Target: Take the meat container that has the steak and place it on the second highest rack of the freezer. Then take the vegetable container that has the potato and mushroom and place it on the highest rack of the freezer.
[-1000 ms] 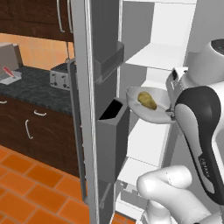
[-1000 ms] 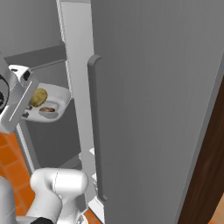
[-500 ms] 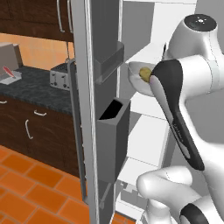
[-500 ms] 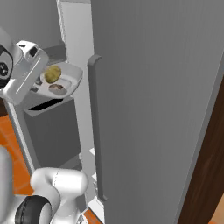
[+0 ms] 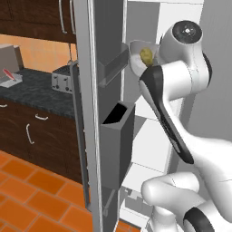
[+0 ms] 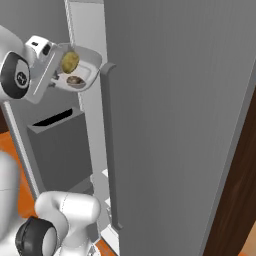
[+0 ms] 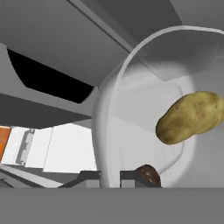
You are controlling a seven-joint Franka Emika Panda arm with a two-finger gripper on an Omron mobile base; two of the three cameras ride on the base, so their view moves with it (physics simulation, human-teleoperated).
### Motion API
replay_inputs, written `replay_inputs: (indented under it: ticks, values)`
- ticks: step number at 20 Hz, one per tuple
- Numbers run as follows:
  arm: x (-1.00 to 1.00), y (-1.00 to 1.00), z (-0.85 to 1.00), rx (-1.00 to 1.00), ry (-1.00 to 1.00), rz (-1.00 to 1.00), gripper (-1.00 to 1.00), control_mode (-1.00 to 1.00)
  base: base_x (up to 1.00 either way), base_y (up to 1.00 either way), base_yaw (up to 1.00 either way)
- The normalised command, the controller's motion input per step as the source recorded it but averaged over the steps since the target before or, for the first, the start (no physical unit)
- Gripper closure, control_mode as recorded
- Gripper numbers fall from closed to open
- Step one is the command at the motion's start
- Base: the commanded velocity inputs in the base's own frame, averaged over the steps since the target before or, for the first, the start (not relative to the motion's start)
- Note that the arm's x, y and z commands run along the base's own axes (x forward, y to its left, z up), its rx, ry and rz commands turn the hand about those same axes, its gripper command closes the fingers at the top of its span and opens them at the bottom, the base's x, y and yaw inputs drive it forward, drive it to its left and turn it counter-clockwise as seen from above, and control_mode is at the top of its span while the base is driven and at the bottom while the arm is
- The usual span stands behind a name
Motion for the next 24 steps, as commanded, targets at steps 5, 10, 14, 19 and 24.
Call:
replay_inputs:
  ticks: [5,10,14,19,24]
  values:
    - [0.88,-0.01,0.00,0.02,-0.07,-0.11,1.00,-1.00,0.00,0.00,0.00]
    - [0.69,-0.20,0.06,0.10,-0.01,-0.09,1.00,-1.00,0.00,0.00,0.00]
    - [0.54,-0.31,0.10,0.12,0.00,-0.08,1.00,-1.00,0.00,0.00,0.00]
    - [0.45,-0.09,0.18,0.09,0.00,-0.08,1.00,-1.00,0.00,0.00,0.00]
    - [0.57,-0.06,0.00,0.04,-0.02,-0.08,1.00,-1.00,0.00,0.00,0.00]
